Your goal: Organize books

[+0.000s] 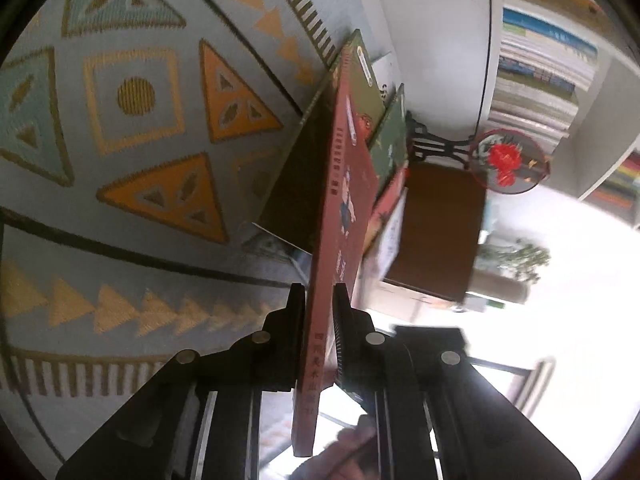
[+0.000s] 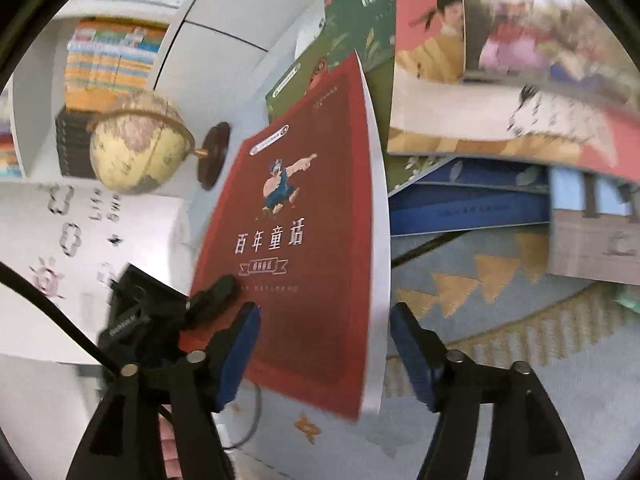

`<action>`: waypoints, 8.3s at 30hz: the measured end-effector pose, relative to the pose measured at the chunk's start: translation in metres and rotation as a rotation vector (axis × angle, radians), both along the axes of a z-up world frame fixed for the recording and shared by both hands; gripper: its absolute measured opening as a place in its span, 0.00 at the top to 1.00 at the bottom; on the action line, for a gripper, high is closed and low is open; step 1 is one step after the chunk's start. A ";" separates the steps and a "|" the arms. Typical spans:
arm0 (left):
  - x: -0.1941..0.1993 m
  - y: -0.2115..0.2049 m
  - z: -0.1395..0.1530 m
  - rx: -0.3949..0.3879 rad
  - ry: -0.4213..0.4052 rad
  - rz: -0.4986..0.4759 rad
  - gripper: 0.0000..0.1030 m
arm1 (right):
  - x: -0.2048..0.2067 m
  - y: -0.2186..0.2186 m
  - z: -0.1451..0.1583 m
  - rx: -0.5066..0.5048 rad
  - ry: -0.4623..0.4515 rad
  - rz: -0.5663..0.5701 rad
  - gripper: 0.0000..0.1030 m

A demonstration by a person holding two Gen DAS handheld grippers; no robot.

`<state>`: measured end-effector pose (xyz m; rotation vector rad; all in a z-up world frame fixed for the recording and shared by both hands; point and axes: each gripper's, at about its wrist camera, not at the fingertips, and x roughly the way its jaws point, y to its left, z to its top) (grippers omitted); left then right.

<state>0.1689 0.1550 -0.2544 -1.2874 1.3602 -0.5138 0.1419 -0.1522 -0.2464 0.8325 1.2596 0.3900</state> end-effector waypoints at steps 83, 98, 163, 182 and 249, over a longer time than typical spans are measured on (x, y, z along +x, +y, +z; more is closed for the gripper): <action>-0.112 0.222 0.014 0.923 -0.158 0.074 0.52 | 0.016 0.337 0.006 -0.407 -0.237 0.599 0.64; -0.164 0.098 0.154 1.262 -0.536 0.057 0.49 | -0.061 0.211 0.122 -0.549 -0.516 0.303 0.41; 0.108 -0.318 0.052 1.001 -0.683 -0.601 0.21 | 0.026 -0.213 0.049 -0.527 -0.080 -0.260 0.42; 0.068 -0.327 0.055 0.806 -0.674 -0.674 0.21 | 0.017 -0.206 0.060 -0.493 -0.143 -0.140 0.43; 0.065 -0.292 -0.003 -0.044 0.169 -0.291 0.89 | -0.060 -0.266 0.017 0.245 -0.097 -0.341 0.42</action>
